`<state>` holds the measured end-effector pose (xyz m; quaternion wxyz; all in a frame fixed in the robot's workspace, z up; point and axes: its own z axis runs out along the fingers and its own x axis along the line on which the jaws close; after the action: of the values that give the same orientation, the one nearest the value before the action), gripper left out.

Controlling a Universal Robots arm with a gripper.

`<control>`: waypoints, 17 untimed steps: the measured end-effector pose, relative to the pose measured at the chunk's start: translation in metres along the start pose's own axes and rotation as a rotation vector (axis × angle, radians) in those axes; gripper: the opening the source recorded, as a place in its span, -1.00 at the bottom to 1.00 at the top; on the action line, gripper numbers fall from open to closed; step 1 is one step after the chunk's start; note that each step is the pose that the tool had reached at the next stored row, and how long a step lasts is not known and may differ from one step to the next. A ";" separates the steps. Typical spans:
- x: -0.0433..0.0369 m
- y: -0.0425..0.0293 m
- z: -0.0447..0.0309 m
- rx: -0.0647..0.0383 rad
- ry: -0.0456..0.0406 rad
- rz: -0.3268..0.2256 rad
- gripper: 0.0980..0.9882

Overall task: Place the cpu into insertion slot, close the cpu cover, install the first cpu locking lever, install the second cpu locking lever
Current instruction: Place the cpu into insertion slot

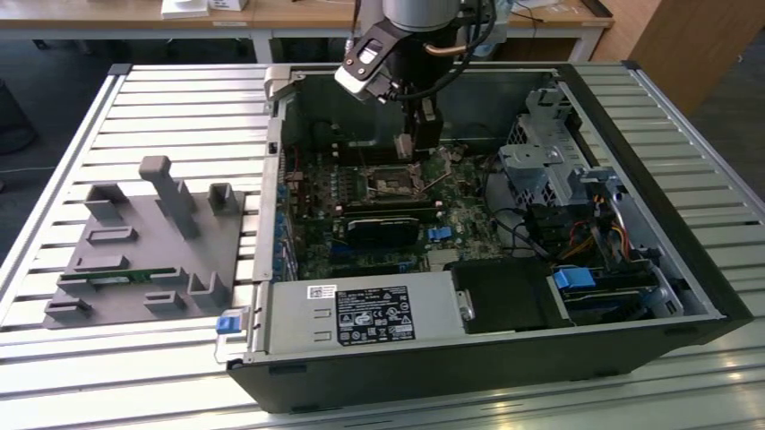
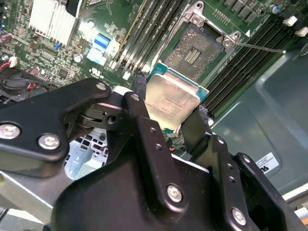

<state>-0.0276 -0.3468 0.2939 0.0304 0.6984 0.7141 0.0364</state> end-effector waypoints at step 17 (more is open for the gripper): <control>0.0018 -0.0040 0.0082 0.000 0.0004 0.000 0.00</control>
<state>-0.0308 -0.3451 0.2854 0.0303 0.6984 0.7141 0.0366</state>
